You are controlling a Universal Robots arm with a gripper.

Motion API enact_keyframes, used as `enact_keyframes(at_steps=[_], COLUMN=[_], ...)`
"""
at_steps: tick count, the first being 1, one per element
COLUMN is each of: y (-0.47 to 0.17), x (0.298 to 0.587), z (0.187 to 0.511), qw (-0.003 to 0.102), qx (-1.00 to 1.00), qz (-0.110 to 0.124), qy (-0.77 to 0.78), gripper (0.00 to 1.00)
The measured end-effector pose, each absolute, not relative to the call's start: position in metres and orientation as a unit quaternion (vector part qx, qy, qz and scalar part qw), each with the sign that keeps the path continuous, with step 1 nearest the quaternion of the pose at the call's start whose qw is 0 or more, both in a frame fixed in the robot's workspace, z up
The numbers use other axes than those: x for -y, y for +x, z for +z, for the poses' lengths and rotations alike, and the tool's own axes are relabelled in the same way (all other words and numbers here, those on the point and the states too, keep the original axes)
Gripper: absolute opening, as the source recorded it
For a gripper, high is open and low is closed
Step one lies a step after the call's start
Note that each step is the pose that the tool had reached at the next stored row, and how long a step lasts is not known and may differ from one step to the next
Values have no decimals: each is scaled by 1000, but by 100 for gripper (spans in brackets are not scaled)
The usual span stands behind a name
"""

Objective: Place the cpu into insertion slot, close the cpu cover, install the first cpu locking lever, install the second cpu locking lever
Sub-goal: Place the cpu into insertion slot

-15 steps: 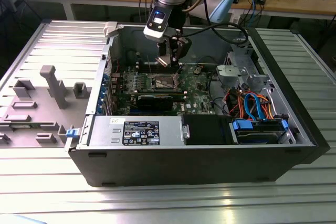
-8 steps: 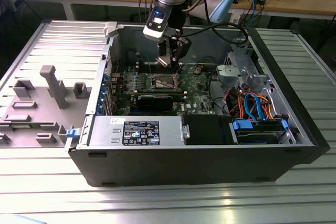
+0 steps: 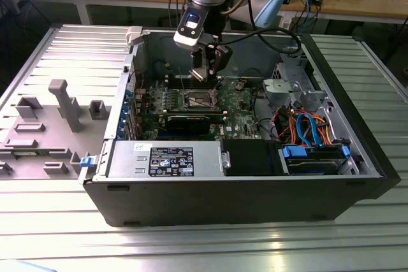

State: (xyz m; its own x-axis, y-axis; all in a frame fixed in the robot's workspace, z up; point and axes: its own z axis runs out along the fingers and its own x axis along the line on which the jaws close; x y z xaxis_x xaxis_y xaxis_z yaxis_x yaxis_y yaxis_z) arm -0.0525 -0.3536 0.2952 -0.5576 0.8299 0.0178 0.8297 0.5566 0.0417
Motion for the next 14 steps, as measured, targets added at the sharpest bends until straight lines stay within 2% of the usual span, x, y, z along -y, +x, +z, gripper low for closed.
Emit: enact_keyframes(at_steps=[14], y=[-52], x=[354], z=[295], qw=[2], qx=[-880], qz=[23], qy=[475], gripper=[55])
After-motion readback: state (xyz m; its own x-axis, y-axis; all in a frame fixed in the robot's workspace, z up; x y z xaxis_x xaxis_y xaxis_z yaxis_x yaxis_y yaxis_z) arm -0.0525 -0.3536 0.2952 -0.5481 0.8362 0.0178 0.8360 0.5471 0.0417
